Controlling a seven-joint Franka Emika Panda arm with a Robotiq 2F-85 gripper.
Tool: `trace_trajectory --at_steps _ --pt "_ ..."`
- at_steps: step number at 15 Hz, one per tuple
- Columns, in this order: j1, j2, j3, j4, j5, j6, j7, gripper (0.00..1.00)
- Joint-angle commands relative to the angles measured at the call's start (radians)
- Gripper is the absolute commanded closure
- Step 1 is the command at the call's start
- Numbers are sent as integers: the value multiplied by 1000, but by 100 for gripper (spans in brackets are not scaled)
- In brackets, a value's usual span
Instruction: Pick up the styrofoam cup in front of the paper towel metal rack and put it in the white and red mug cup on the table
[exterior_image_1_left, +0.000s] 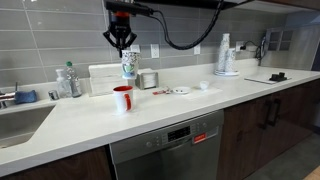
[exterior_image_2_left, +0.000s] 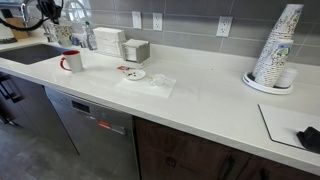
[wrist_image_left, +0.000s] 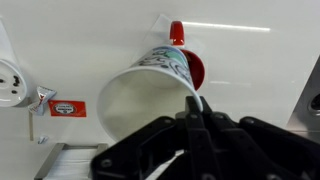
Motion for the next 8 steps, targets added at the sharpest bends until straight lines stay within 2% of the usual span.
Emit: trace_trajectory --at_steps 1,8 --pt "10 45 4 47 -9 -20 -5 99" --pt "31 112 -2 102 -33 -14 -17 99"
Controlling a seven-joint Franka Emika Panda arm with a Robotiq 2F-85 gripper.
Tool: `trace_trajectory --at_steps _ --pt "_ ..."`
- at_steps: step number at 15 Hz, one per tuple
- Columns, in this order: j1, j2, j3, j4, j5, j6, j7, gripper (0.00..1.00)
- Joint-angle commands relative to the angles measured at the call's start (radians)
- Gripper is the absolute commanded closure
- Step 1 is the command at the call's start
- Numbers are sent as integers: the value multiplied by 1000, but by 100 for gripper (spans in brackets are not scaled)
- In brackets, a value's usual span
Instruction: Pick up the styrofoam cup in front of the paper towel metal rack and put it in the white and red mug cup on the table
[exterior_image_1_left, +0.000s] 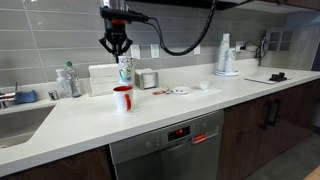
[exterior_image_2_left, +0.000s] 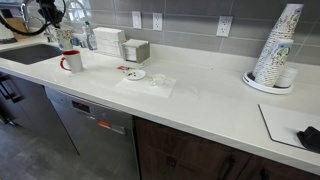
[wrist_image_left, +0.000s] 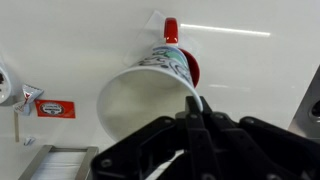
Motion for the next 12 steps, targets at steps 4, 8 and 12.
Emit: trace_trajectory --at_steps 4,8,12 --pt "22 74 -10 74 -31 -5 -22 99" --pt "29 106 -14 87 -48 28 -26 99" --pt "31 137 -12 93 -33 55 -35 99"
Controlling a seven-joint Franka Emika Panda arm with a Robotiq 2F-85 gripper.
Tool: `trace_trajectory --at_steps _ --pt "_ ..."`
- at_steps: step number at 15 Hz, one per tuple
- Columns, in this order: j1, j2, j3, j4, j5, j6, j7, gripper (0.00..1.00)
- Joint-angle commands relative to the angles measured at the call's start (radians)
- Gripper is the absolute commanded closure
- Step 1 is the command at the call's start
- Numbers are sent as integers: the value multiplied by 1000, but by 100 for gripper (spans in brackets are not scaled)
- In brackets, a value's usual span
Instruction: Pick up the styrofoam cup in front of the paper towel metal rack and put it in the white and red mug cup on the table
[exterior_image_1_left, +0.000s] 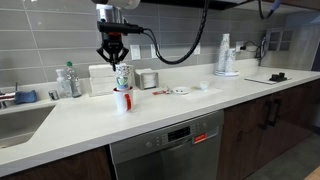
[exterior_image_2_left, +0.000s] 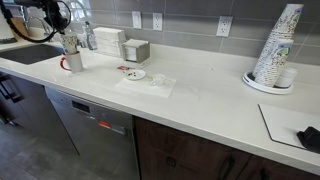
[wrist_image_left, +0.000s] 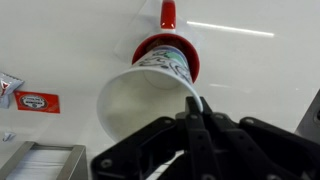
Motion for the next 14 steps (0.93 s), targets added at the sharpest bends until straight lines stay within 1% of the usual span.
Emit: trace_trajectory --at_steps 1,2,3,4,5,7,8,9,12,13,14 --pt "17 37 -16 26 -8 21 -20 99" --pt "17 37 -14 27 -1 16 -23 71" --pt "16 29 -11 27 6 10 -31 70" --pt "19 12 -11 27 2 -26 -34 64" --pt "19 -2 -8 26 6 -44 -40 57" --pt "19 -38 -7 27 18 -124 -28 42" --pt "8 -61 3 16 22 -174 -15 33" --pt "-1 -85 4 3 40 -216 -9 26" --pt "-32 -159 -8 -54 77 -254 3 4" --pt "-51 -192 -16 -84 90 -248 3 0" --pt "-69 -223 -23 -115 102 -234 -5 0"
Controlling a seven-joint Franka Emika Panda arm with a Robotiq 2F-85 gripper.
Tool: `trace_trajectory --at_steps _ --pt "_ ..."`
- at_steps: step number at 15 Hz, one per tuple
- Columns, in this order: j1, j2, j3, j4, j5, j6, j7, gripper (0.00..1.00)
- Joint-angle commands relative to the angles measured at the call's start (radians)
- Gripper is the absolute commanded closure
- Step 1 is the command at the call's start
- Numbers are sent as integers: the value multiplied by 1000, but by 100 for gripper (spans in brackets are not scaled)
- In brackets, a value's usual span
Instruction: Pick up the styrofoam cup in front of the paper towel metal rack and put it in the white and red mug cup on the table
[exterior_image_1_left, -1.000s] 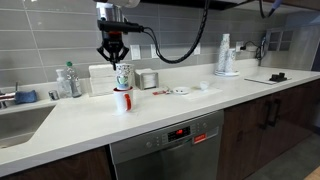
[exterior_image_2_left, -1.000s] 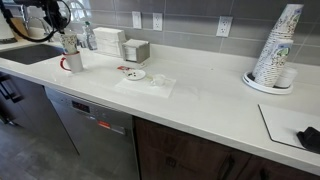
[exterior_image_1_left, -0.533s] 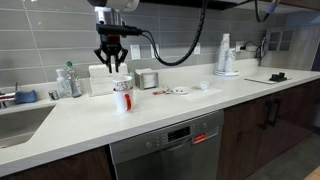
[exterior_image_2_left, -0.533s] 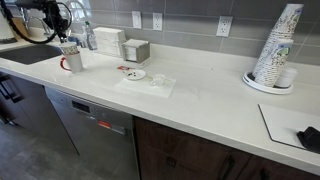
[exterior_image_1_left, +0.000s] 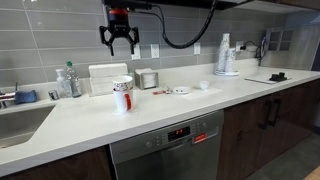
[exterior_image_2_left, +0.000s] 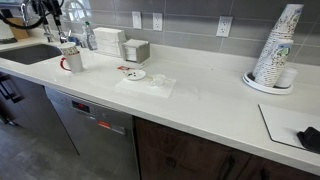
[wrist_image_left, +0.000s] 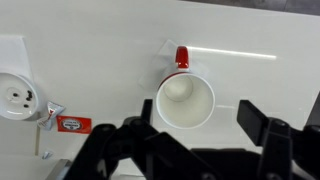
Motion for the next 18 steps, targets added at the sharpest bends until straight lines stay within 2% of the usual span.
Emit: trace_trajectory --at_steps 1,11,14,16,17,18 --pt "-68 -133 -25 -151 60 23 -1 0" --pt "-236 -354 -102 -436 39 82 -44 0" --pt "-275 -397 -121 -532 -16 158 -94 0" --pt "-299 -419 -134 -598 -51 250 -137 0" --pt "-289 -365 -118 -494 -25 164 -95 0" --pt "-297 -369 -121 -510 -27 180 -101 0"
